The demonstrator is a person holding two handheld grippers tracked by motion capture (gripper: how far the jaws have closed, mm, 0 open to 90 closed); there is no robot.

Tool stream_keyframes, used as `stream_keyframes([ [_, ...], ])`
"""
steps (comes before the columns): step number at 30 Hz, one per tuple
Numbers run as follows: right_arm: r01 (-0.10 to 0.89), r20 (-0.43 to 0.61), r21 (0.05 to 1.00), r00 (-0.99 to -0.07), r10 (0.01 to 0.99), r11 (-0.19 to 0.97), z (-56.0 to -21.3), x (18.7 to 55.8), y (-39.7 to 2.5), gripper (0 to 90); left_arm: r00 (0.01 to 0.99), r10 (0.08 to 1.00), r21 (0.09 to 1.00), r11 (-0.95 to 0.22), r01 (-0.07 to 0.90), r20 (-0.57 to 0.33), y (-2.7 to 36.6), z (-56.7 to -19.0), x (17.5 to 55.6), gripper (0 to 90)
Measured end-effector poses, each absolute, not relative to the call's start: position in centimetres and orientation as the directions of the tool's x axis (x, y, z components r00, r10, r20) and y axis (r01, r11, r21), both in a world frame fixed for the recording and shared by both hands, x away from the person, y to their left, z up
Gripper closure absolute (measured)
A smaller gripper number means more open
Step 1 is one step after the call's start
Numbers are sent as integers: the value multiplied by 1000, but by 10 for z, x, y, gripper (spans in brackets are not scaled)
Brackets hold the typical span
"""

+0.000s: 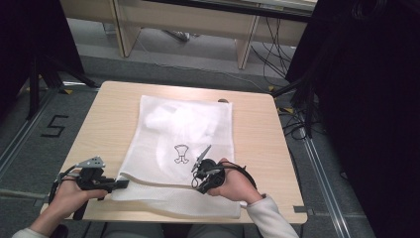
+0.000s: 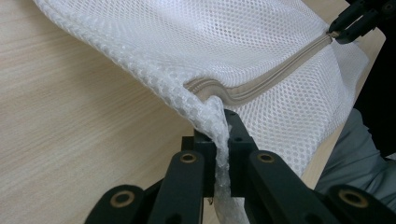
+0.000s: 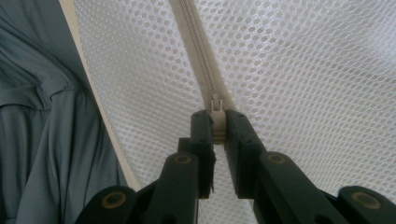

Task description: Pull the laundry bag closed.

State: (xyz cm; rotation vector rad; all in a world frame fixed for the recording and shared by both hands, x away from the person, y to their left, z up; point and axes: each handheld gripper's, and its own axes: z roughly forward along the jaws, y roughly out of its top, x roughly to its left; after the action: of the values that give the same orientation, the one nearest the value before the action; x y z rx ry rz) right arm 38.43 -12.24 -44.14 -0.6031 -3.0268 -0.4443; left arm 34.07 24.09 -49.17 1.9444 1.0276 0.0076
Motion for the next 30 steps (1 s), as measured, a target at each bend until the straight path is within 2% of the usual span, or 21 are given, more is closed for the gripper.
stream_keyframes([
  [30, 420, 86, 281, -907, 413, 863, -441, 381, -144, 824, 653, 659, 721, -236, 652, -374, 242, -492, 341, 860],
])
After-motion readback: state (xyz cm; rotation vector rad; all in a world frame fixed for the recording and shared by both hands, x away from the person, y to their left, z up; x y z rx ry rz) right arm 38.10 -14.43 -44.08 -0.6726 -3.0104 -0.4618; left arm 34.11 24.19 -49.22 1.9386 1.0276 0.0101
